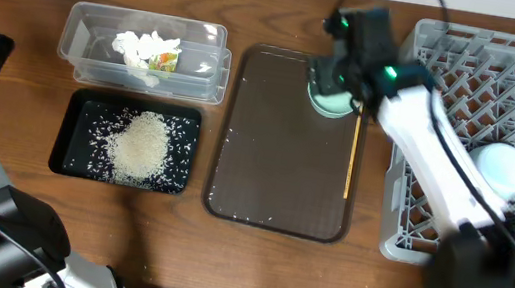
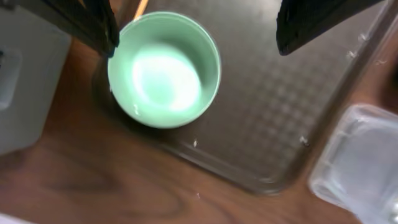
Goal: Sort waste into correct bins and load items into the dishwasher rack
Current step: 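Move the right gripper back to the mint-green bowl on tray, then grasp the green bowl rim with the right gripper and lift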
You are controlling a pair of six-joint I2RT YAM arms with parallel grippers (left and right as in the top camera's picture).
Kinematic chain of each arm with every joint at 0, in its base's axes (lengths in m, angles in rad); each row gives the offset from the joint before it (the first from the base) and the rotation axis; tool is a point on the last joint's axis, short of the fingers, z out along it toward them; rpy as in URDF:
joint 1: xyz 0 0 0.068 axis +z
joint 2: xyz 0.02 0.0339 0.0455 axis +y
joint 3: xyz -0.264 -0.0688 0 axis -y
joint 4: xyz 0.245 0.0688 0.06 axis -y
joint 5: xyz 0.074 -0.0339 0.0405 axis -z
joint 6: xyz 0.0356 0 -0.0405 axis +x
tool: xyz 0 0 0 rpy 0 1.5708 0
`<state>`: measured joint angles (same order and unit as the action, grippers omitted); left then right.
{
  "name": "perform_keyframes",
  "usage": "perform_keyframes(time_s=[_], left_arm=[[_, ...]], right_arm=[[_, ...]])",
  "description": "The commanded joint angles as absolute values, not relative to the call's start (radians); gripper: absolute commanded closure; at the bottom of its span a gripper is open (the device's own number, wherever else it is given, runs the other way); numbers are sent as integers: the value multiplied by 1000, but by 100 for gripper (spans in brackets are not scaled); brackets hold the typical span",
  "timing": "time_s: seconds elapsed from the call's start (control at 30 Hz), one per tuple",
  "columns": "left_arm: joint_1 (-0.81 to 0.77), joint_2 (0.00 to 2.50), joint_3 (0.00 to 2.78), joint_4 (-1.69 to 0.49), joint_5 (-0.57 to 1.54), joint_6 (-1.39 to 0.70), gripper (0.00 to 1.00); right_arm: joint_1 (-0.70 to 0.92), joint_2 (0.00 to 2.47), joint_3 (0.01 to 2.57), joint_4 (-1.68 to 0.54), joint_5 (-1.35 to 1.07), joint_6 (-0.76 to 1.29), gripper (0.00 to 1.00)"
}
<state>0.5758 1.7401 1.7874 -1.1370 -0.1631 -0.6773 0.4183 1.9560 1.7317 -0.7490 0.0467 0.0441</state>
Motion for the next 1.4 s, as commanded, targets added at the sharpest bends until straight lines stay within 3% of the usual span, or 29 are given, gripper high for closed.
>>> perform_keyframes(time_s=[0.0, 0.33, 0.53, 0.77, 1.0, 1.17, 1.37], left_arm=[[580, 1745, 1790, -1140, -170, -675, 5], [580, 1745, 1790, -1140, -170, -675, 5], [580, 1745, 1790, -1140, -170, -675, 5], [580, 1745, 1790, -1140, -170, -675, 5], [580, 1745, 1790, -1140, -170, -675, 5], [580, 1745, 1790, -1140, -170, -675, 5], [580, 1745, 1790, -1140, -170, -675, 5]], right_arm=[[429, 2096, 1880, -810, 118, -9, 21], [496, 2322, 1962, -879, 64, -14, 28], [529, 2352, 1962, -883, 119, 31, 66], [548, 2296, 1970, -895, 179, 58, 99], [514, 2085, 1970, -916, 187, 90, 99], [395, 1906, 1970, -925, 142, 105, 99], [123, 1822, 1969, -915, -281, 95, 99]])
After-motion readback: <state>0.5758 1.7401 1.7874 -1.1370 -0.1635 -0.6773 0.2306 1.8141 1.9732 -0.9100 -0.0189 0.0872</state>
